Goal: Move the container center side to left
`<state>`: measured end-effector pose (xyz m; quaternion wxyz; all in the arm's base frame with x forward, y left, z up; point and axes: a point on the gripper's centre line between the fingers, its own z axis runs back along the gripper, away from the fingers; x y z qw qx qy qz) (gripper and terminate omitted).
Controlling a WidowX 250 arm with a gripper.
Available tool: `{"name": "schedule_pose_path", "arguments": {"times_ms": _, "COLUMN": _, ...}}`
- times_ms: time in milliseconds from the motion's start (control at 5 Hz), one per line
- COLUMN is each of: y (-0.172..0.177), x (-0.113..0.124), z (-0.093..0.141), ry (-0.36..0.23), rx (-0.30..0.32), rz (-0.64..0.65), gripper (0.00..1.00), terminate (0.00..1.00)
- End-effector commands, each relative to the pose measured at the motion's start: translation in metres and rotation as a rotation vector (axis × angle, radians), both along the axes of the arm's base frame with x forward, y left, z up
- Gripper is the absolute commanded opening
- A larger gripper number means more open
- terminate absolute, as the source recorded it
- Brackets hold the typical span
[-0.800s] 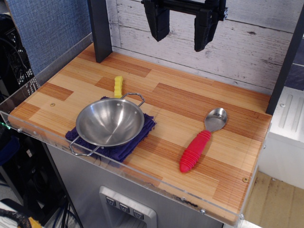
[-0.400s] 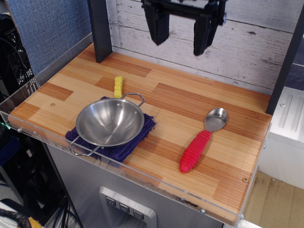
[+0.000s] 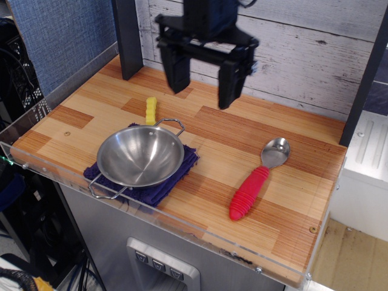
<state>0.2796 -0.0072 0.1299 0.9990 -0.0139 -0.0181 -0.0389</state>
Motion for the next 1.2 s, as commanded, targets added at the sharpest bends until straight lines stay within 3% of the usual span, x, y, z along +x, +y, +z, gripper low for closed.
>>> {"name": "schedule_pose_path", "arguments": {"times_ms": 0, "y": 0.025, "x": -0.018, "z": -0.03, "ry": 0.046, "rx": 0.056, "rz": 0.028, "gripper": 1.0, "terminate": 0.0}}
{"name": "schedule_pose_path", "arguments": {"times_ms": 400, "y": 0.018, "x": -0.018, "z": -0.081, "ry": 0.159, "rx": 0.05, "rz": 0.012, "gripper": 1.0, "terminate": 0.0}}
{"name": "schedule_pose_path", "arguments": {"times_ms": 600, "y": 0.011, "x": -0.02, "z": -0.097, "ry": 0.211, "rx": 0.05, "rz": -0.006, "gripper": 1.0, "terminate": 0.0}}
{"name": "schedule_pose_path", "arguments": {"times_ms": 800, "y": 0.009, "x": -0.021, "z": -0.101, "ry": 0.22, "rx": 0.056, "rz": -0.014, "gripper": 1.0, "terminate": 0.0}}
{"name": "schedule_pose_path", "arguments": {"times_ms": 1000, "y": 0.012, "x": -0.019, "z": -0.099, "ry": 0.203, "rx": 0.058, "rz": -0.002, "gripper": 0.0, "terminate": 0.0}}
